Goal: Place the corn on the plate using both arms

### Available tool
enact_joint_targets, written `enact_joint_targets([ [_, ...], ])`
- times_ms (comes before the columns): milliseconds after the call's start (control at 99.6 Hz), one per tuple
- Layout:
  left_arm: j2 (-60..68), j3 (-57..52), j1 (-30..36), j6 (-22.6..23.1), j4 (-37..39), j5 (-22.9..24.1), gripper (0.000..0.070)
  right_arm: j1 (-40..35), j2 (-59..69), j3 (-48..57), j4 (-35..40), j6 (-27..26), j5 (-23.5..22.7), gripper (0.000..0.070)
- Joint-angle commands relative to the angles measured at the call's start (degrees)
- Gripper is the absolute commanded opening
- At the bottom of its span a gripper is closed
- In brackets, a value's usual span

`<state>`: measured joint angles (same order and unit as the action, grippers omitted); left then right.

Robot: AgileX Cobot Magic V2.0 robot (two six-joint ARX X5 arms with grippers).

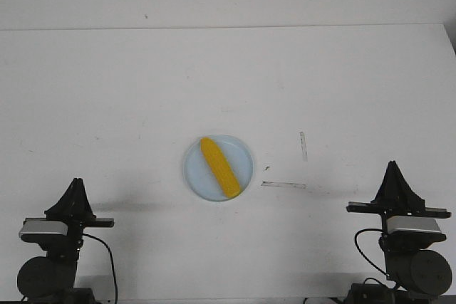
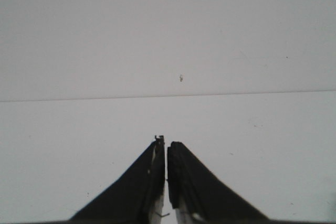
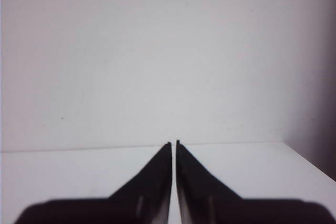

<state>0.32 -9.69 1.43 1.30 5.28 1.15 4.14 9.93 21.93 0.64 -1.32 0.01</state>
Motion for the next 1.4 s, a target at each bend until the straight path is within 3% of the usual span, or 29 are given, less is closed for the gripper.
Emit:
enact_joint_targets([
  [0, -0.1, 1.3, 0.3, -0.5, 2.1, -0.1, 0.0001, -0.1, -0.2, 0.1, -0.6, -0.3, 0.0, 0.0015],
  [271, -0.1, 9.0, 0.5, -0.7, 8.6, -0.1, 0.0001, -0.1, -0.2, 0.1, -0.6, -0.3, 0.0, 0.0015],
  [1386, -0.1, 8.9, 0.5, -0.7, 7.8, -0.1, 0.0001, -0.1, -0.2, 0.1, -0.6, -0.3, 0.0, 0.0015],
])
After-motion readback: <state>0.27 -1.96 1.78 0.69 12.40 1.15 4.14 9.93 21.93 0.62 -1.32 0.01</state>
